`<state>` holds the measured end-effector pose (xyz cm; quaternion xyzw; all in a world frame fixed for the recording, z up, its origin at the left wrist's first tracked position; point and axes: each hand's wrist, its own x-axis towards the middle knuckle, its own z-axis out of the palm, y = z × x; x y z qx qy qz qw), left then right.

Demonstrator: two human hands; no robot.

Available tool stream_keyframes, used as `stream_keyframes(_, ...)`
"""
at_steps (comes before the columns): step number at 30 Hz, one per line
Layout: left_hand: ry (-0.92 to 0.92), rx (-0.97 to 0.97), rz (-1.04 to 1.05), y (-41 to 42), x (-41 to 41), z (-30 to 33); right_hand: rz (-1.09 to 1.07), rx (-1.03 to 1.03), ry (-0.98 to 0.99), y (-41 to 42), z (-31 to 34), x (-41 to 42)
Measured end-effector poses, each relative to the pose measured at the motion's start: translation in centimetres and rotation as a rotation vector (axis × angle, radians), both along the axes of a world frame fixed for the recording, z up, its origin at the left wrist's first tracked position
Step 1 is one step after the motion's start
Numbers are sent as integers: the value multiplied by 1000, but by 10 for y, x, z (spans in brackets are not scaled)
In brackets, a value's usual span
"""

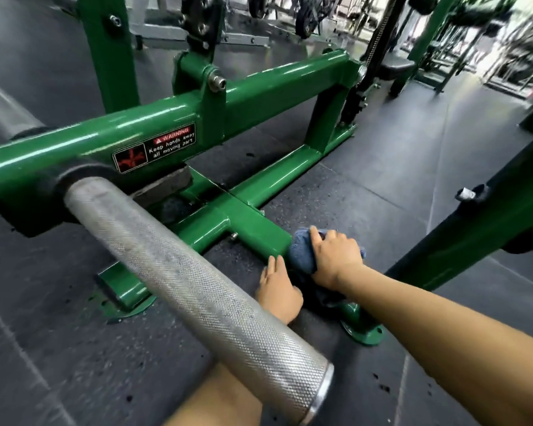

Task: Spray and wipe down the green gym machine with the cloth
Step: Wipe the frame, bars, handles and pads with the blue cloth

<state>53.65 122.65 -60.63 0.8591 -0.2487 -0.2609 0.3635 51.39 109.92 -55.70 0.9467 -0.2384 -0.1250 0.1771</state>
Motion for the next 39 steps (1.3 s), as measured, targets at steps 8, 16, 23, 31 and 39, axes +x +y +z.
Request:
stream_keyframes(8, -4, -19, 58, -6, 31, -23, -175, -11, -191, 3, -102, 0)
stream_keyframes(16, -81, 161, 131, 16, 87, -42, -67, 115, -276, 19, -105, 79)
stream_keyframes(23, -216, 357, 210, 44, 104, -47, 9, 424, -487, 12, -76, 159)
stream_keyframes(31, -310, 471, 188, 90, 104, -53, 193, 466, -272, 48, -78, 217)
stream_keyframes(39, -340, 397, 251, 105, 97, -47, 639, 484, -350, 101, -100, 160)
